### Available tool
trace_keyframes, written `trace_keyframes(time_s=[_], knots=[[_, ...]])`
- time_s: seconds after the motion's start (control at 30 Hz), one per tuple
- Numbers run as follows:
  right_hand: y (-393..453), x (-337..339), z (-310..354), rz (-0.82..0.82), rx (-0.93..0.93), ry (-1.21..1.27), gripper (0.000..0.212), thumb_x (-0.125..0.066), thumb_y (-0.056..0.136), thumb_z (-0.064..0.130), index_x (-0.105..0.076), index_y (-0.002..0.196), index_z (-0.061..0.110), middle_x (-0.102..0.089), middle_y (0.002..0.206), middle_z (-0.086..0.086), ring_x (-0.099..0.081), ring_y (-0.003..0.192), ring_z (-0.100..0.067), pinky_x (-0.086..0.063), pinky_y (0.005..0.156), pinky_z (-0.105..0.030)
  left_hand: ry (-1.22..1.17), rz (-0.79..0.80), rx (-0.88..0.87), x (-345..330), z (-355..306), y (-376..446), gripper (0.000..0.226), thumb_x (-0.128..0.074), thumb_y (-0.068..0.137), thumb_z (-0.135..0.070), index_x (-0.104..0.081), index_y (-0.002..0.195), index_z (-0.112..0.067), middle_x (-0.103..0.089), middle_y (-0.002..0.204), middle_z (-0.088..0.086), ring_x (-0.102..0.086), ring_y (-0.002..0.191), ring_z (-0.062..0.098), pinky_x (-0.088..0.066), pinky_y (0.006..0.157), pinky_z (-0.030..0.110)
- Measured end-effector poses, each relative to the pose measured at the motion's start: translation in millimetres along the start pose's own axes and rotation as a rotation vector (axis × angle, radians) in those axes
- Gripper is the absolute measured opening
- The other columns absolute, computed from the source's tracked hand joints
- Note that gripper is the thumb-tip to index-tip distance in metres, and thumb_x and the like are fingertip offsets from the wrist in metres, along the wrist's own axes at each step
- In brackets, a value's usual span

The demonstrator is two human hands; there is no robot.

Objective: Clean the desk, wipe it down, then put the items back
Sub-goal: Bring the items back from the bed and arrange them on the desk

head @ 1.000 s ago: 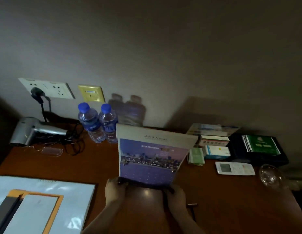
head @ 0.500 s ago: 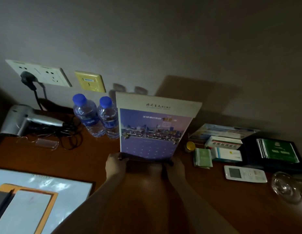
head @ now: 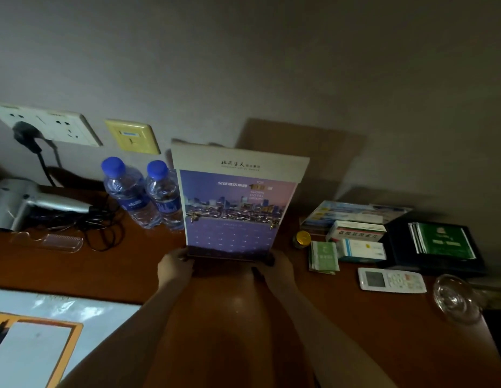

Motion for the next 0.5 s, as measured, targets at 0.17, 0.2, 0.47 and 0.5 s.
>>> trace_keyframes(time_s=[0.17, 0.2, 0.47, 0.5], knots=[[-50.7, 38.2, -36.1, -0.076, -0.077, -0.003, 0.021, -0.066, 0.087, 0.018, -0.055, 0.104, 0.021, -0.062, 0.097, 0.002, -0.060, 0.090, -0.016, -0.049, 0.076, -0.027, 0.289, 0.136, -0.049, 8.5, 23.9, -34.4, 0.033, -0.053, 0.092, -0.009, -0.055, 0.125, -0.009, -0.056, 0.125, 0.012, -0.056, 0.111, 0.025, -0.049, 0.092, 0.033], [-65.2, 48.1, -48.7, -0.117, -0.112, -0.007, 0.020, -0.067, 0.087, 0.017, -0.057, 0.103, 0.019, -0.061, 0.093, 0.004, -0.060, 0.088, -0.016, -0.050, 0.076, -0.029, 0.328, 0.165, -0.068, 7.2, 29.0, -47.1, 0.033, -0.049, 0.094, -0.009, -0.055, 0.126, -0.011, -0.054, 0.129, 0.012, -0.055, 0.114, 0.025, -0.047, 0.095, 0.034], [-168.1, 81.4, -134.0, -0.188, -0.328, -0.171, 0.028, -0.064, 0.089, 0.027, -0.045, 0.071, 0.019, -0.053, 0.070, 0.000, -0.049, 0.060, -0.014, -0.038, 0.056, -0.028, 0.620, 0.328, -0.257, -27.4, 47.3, -140.6, 0.035, -0.037, 0.099, -0.016, -0.046, 0.133, -0.016, -0.040, 0.135, 0.007, -0.045, 0.123, 0.025, -0.043, 0.099, 0.034], [-176.9, 78.8, -137.6, -0.165, -0.331, -0.190, 0.031, -0.064, 0.089, 0.029, -0.042, 0.069, 0.021, -0.052, 0.071, 0.000, -0.047, 0.061, -0.014, -0.037, 0.055, -0.027, 0.642, 0.345, -0.275, -33.4, 45.6, -149.7, 0.036, -0.037, 0.099, -0.015, -0.046, 0.133, -0.017, -0.041, 0.134, 0.006, -0.044, 0.124, 0.025, -0.044, 0.098, 0.035]])
Point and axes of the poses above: each hand's wrist, its own y-axis towards the middle knuckle, its own x-axis out of the back of the hand, z = x × y, the point moved 1 cm from there along y, towards the middle knuckle
